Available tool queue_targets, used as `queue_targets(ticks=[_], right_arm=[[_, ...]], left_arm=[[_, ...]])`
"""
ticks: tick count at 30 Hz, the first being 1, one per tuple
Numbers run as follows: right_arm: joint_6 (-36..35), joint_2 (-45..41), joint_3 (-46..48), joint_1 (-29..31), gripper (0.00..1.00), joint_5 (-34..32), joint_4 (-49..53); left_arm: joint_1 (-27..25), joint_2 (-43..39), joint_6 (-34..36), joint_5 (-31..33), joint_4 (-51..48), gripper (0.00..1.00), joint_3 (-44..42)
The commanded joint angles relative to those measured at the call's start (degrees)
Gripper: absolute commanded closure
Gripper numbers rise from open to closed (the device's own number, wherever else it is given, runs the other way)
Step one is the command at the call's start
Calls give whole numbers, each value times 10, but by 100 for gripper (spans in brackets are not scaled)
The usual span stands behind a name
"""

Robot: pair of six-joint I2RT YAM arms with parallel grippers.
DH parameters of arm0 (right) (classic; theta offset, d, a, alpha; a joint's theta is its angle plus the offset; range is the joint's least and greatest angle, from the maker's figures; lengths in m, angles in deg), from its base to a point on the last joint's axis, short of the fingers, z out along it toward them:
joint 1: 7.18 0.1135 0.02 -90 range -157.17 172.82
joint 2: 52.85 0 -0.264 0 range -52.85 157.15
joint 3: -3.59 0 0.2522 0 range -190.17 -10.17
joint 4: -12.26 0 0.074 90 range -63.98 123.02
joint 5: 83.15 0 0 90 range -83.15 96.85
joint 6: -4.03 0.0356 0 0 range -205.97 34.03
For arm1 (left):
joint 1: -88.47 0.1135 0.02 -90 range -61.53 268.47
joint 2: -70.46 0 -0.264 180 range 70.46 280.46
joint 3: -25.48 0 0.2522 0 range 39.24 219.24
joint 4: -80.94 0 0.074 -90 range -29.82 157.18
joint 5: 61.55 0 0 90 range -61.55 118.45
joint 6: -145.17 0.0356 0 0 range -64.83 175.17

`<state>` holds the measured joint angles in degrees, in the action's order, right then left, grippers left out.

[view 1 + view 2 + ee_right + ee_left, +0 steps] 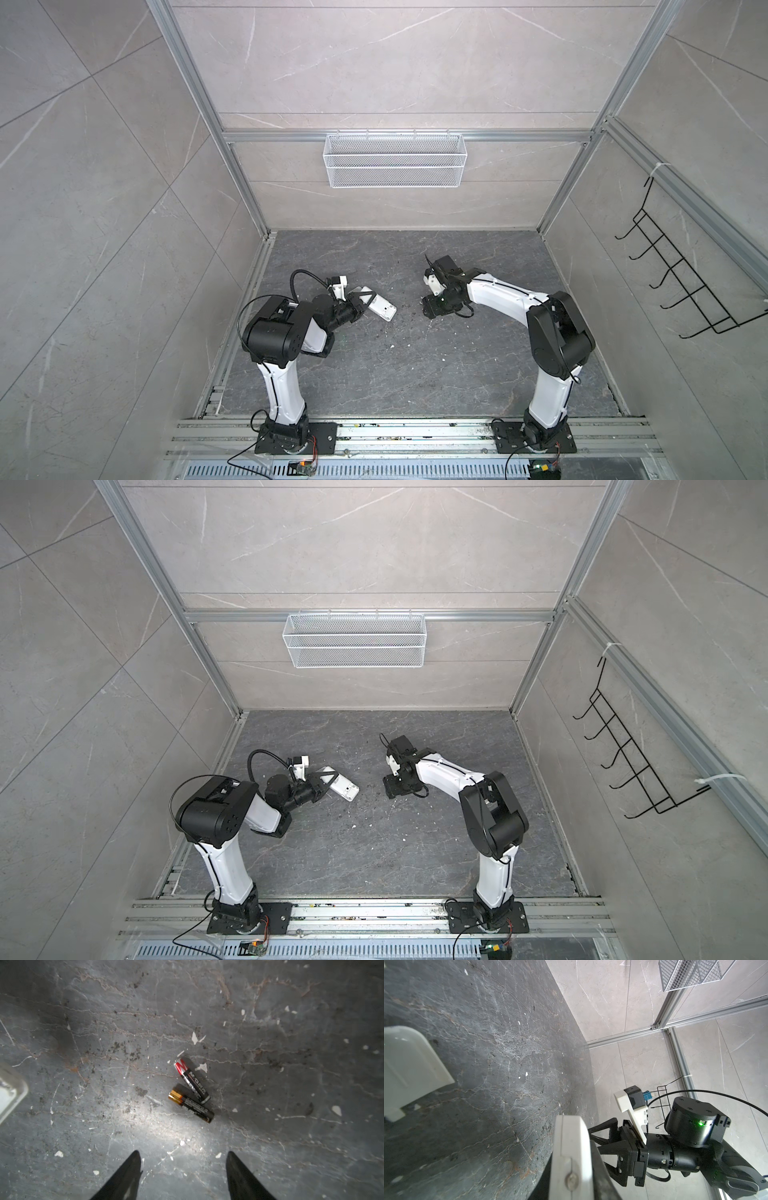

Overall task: Load the batteries into the remote control
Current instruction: 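Release the remote and move the right gripper over the two batteries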

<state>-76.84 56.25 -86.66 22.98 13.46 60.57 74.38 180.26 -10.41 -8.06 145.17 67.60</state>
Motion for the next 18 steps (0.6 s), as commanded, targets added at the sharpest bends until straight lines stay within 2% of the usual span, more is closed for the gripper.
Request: queue_targets(ticks=[1, 18], right_arm=[[-16, 24, -31, 4, 33, -15, 13], [-32, 87, -67, 9, 33, -54, 10]], left_arm=[[4, 5, -4, -17, 30, 100, 16], [5, 49, -39, -51, 30, 100, 51]])
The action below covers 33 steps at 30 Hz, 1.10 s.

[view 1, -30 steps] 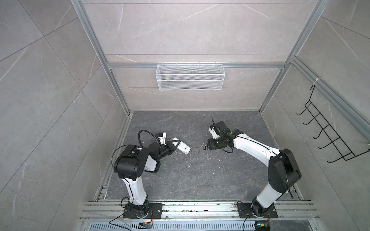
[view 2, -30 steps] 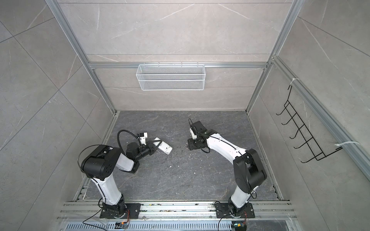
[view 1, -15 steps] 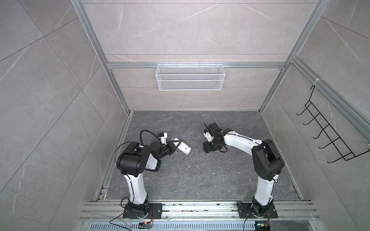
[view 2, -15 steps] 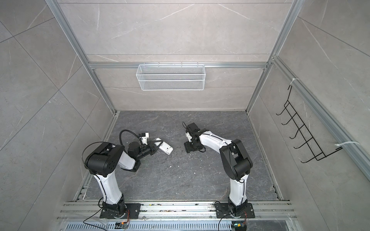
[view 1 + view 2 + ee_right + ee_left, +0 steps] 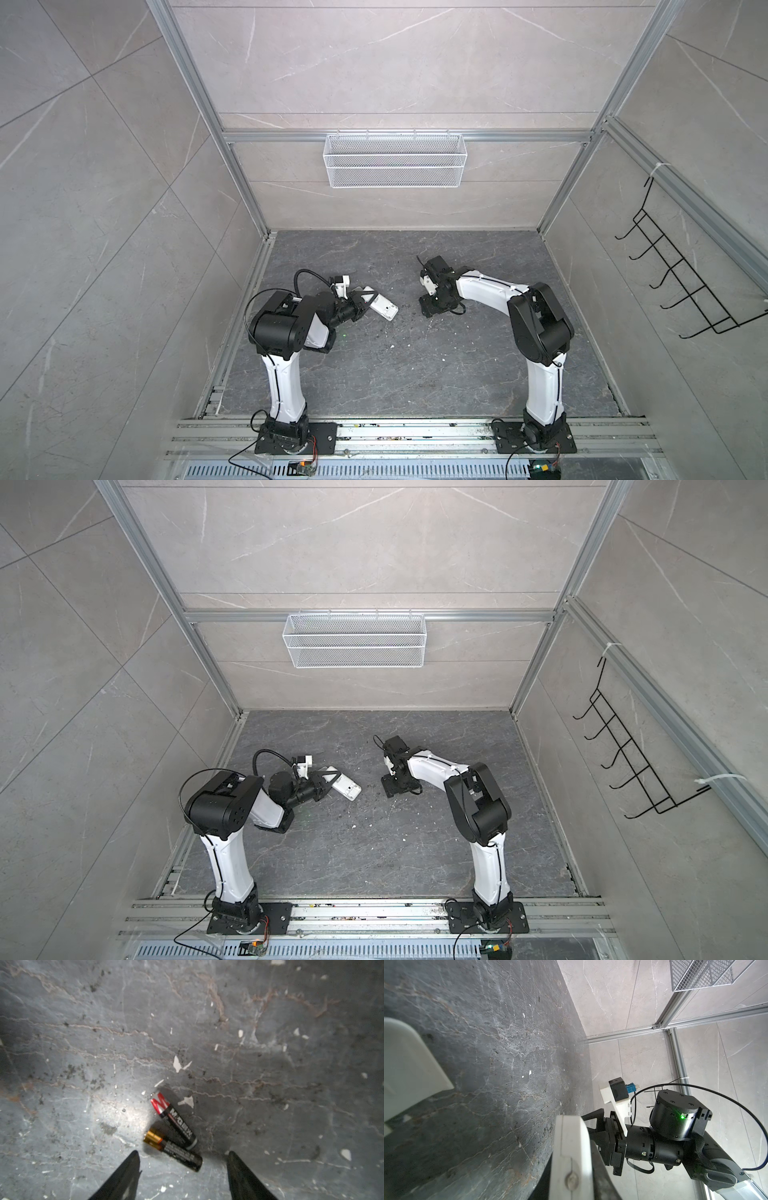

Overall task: Load the batteries into the remote control
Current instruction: 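Release the remote and move the right gripper over the two batteries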

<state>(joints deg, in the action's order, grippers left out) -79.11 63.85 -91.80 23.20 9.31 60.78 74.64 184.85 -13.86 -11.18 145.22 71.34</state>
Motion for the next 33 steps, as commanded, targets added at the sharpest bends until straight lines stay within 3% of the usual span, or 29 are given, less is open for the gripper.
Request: queue_targets(ticks=[1, 12, 22, 33], right_arm=[[-9, 13, -17, 7, 34, -12, 8], [-11, 24, -20, 24, 40, -32, 15], [5, 14, -4, 39, 55, -40, 6], [21, 11, 7, 58, 60, -65, 11]], left_arm=[[2, 4, -6, -23, 29, 100, 16], [3, 17, -24, -35, 30, 100, 28], [2, 25, -30, -37, 30, 100, 33], [3, 24, -34, -40, 29, 100, 33]])
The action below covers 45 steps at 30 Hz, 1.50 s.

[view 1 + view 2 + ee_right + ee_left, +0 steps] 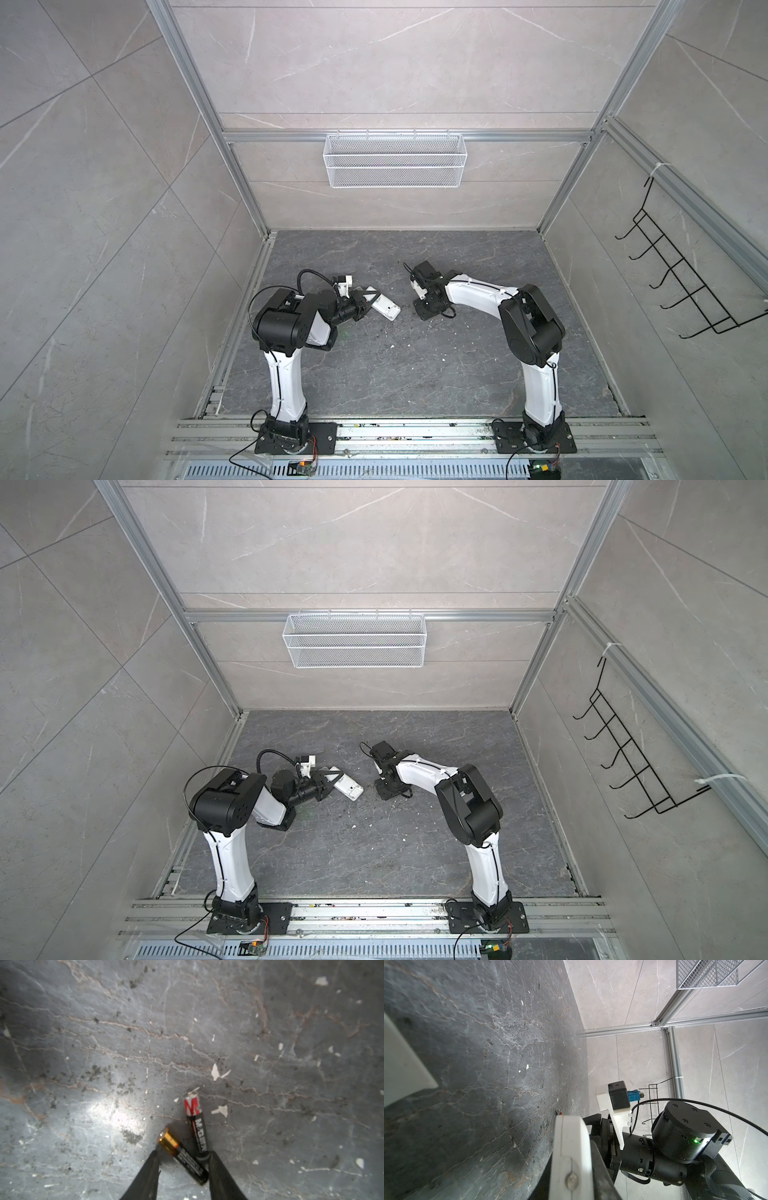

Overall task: Load the batteries into the remote control
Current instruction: 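Release the remote and move the right gripper over the two batteries, then lower the right gripper and grasp the gold-topped battery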

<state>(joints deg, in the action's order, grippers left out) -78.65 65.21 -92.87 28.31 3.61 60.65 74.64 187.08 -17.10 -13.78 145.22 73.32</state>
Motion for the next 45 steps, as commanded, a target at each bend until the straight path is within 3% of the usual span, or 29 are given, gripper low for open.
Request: queue_targets(ticks=[1, 20, 39, 45], right_arm=[[18, -5, 22, 8, 59, -6, 9], [43, -35, 54, 27, 67, 33, -22], [89, 34, 16, 30, 68, -25, -22], [99, 49, 9, 29, 75, -21, -22]], left_arm=[[2, 2, -1, -14, 30, 100, 13], [3, 2, -4, -13, 29, 100, 13], [2, -11, 1, -4, 30, 100, 3], [3, -11, 3, -3, 30, 100, 2]])
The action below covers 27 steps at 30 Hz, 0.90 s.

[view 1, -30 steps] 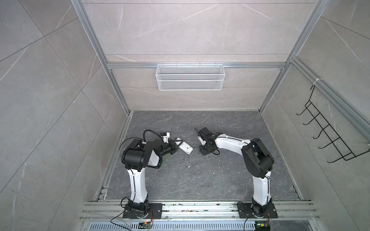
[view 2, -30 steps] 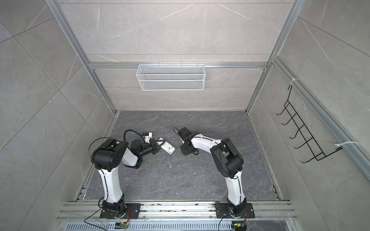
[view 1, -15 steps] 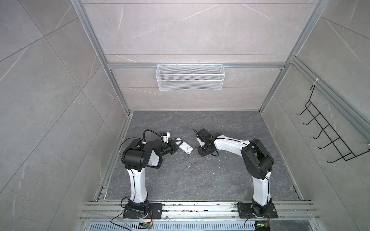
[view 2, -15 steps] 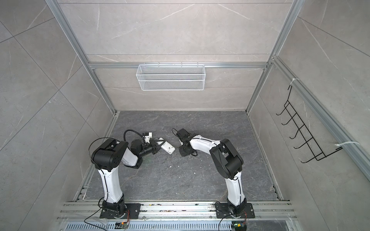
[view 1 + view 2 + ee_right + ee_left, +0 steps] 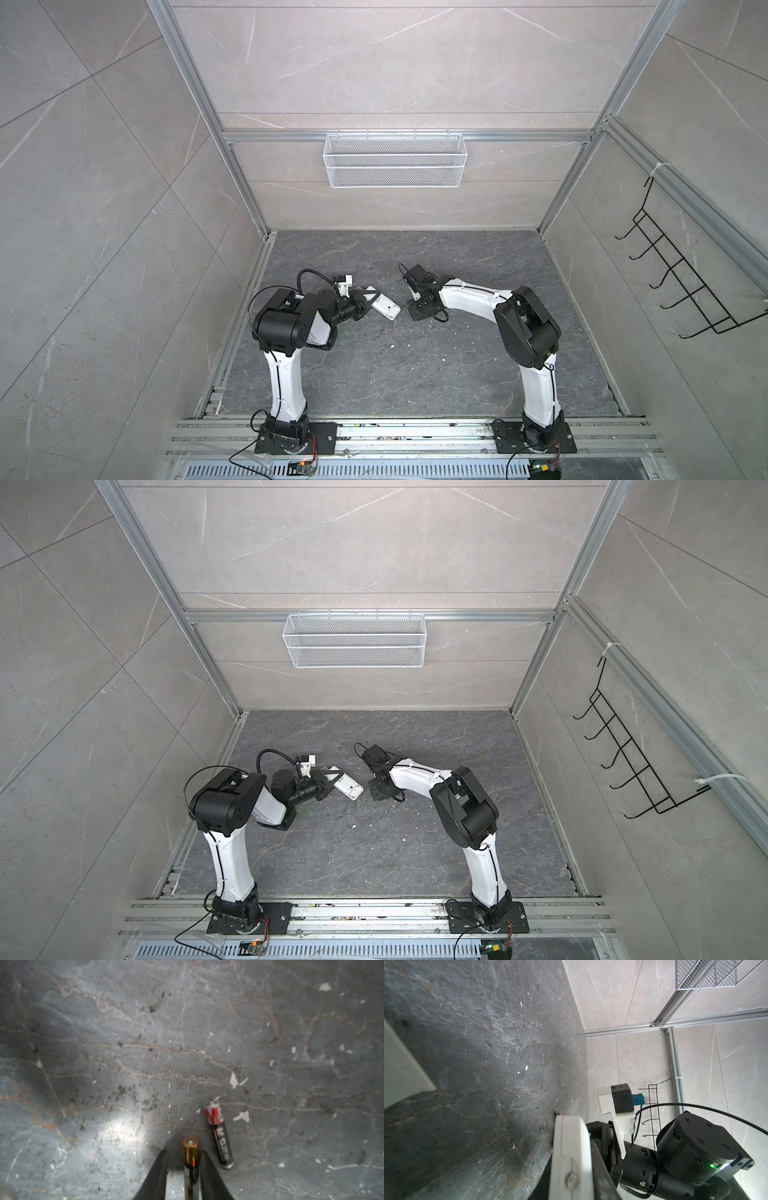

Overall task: Load the batteries into the remote control
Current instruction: 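Lower the right gripper and grasp the gold-topped battery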

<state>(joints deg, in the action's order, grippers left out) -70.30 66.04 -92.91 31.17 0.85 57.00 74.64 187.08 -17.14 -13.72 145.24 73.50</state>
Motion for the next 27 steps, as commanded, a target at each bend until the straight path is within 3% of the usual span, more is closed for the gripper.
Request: queue_targets(ticks=[1, 27], right_arm=[[16, 39, 11, 1, 77, 9, 11], [22, -18, 68, 15, 72, -12, -9]], left_arm=[[3, -10, 3, -3, 30, 100, 1], [4, -8, 1, -4, 29, 100, 2]])
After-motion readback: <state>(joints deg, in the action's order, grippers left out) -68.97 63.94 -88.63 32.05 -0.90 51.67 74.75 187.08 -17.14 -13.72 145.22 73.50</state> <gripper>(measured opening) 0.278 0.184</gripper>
